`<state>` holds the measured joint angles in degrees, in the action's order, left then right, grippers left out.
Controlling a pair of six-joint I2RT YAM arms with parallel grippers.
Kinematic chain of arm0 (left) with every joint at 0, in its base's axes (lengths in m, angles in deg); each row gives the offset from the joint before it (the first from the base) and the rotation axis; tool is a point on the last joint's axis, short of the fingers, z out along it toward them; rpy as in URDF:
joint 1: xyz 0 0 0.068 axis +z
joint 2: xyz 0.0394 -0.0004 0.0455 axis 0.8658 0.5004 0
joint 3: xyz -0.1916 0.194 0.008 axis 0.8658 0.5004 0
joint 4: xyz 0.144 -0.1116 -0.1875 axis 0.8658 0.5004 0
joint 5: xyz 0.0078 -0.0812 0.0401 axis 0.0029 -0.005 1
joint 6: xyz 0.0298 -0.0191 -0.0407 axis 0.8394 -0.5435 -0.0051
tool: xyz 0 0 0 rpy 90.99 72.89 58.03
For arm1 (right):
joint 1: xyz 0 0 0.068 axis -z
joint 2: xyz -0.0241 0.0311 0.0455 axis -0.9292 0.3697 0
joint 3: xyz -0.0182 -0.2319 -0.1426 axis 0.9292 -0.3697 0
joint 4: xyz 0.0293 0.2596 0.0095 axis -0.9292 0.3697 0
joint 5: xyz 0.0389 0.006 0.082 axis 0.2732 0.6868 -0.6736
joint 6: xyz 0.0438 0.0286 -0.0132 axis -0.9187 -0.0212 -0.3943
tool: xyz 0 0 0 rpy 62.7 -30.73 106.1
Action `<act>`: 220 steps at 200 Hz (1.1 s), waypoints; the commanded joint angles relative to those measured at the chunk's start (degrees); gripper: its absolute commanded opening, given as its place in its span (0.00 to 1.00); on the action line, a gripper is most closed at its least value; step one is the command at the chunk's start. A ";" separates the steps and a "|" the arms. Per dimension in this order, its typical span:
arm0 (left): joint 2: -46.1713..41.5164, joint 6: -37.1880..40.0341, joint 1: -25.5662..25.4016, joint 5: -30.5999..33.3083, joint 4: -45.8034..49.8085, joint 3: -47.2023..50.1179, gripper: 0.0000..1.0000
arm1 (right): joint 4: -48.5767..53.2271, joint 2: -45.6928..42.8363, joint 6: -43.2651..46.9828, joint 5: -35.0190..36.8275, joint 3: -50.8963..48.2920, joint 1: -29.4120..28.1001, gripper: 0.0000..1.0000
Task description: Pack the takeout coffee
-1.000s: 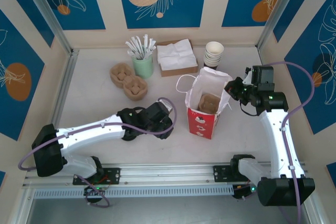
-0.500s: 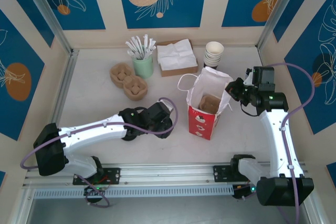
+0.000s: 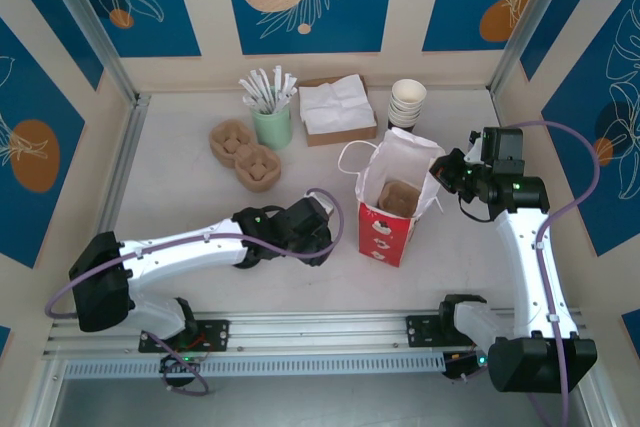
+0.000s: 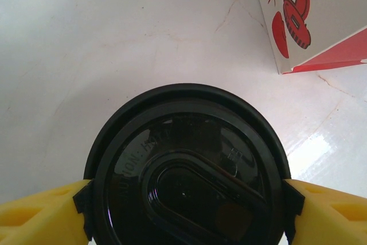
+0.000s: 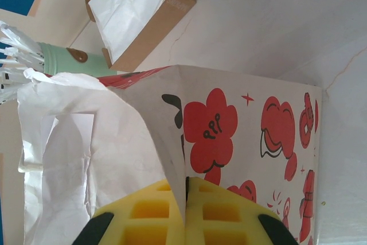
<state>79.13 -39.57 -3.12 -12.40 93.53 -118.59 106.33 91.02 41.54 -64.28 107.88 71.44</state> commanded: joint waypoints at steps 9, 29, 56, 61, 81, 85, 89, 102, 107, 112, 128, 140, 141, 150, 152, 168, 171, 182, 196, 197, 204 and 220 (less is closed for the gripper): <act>1.92 -1.12 -1.06 -0.71 1.50 0.01 0.82 | -1.02 -0.49 0.35 -1.83 -0.22 0.51 0.00; 2.22 -1.27 -1.15 -0.60 1.37 0.10 0.81 | -1.15 -0.45 0.44 -1.83 -0.33 0.64 0.00; 2.28 -1.47 -1.20 -0.76 1.10 0.28 0.77 | -1.31 -0.43 0.44 -2.00 -0.62 0.73 0.00; 2.28 -1.45 -1.15 -0.84 1.06 0.40 0.77 | -1.32 -0.49 0.44 -2.00 -0.66 0.75 0.00; 2.29 -1.57 -1.21 -0.92 0.84 0.54 0.74 | -1.44 -0.48 0.35 -2.19 -0.75 0.82 0.00; 2.29 -1.63 -1.26 -0.94 0.80 0.61 0.73 | -1.41 -0.44 0.35 -2.25 -0.79 0.82 0.00; 2.28 -1.64 -1.26 -0.97 0.76 0.62 0.73 | -1.44 -0.41 0.34 -2.34 -0.85 0.82 0.00; 2.15 -1.72 -1.25 -0.86 0.80 0.64 0.72 | -1.62 -0.46 0.09 -2.59 -0.85 0.82 0.00; 2.05 -1.73 -1.29 -0.77 0.82 0.62 0.72 | -1.71 -0.49 0.01 -2.74 -0.92 0.82 0.00; 1.95 -1.72 -1.30 -0.66 0.80 0.60 0.72 | -1.79 -0.44 -0.08 -2.95 -0.93 0.82 0.00; 1.20 -1.81 -1.26 -0.12 0.88 0.15 0.71 | -2.29 -0.33 -0.61 -3.73 -1.11 0.80 0.00; 0.43 -1.71 -1.17 0.79 1.30 -0.27 0.71 | -2.62 -0.36 -0.87 -4.25 -1.27 0.71 0.00; 0.35 -1.68 -1.17 0.89 1.31 -0.26 0.71 | -2.61 -0.34 -0.92 -4.27 -1.27 0.72 0.00; -0.25 -1.42 -1.16 1.75 1.69 -0.83 0.71 | -3.01 -0.41 -1.20 -4.68 -1.43 0.66 0.00; -0.39 -1.37 -1.16 1.90 1.79 -0.97 0.71 | -3.14 -0.34 -1.31 -4.82 -1.49 0.65 0.00; -1.31 -0.89 -1.07 2.96 2.60 -2.42 0.71 | -4.14 -0.46 -2.02 -5.81 -1.79 0.38 0.00; -1.42 -0.75 -1.14 3.14 2.89 -2.79 0.70 | -4.24 -0.42 -2.22 -5.93 -1.80 0.36 0.00; -1.82 -0.36 -0.98 4.10 4.09 -4.29 0.70 | -4.86 -0.35 -2.96 -6.43 -1.98 0.21 0.00; -2.24 0.27 -0.91 5.34 6.18 -6.75 0.70 | -5.87 -0.32 -4.26 -7.32 -2.23 0.03 0.00; -2.26 0.32 -0.94 5.41 6.35 -6.97 0.70 | -5.90 -0.27 -4.37 -7.39 -2.28 0.03 0.00; -2.54 0.45 -0.80 5.94 7.58 -8.33 0.69 | -6.45 -0.14 -4.90 -7.85 -2.50 -0.05 0.00; -3.38 1.15 -0.55 6.61 9.52 -11.27 0.69 | -7.31 0.12 -6.36 -8.49 -2.77 -0.39 0.00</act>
<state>79.13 -40.16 -3.57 -8.79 98.51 -124.52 101.72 91.04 38.42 -69.49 105.79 71.64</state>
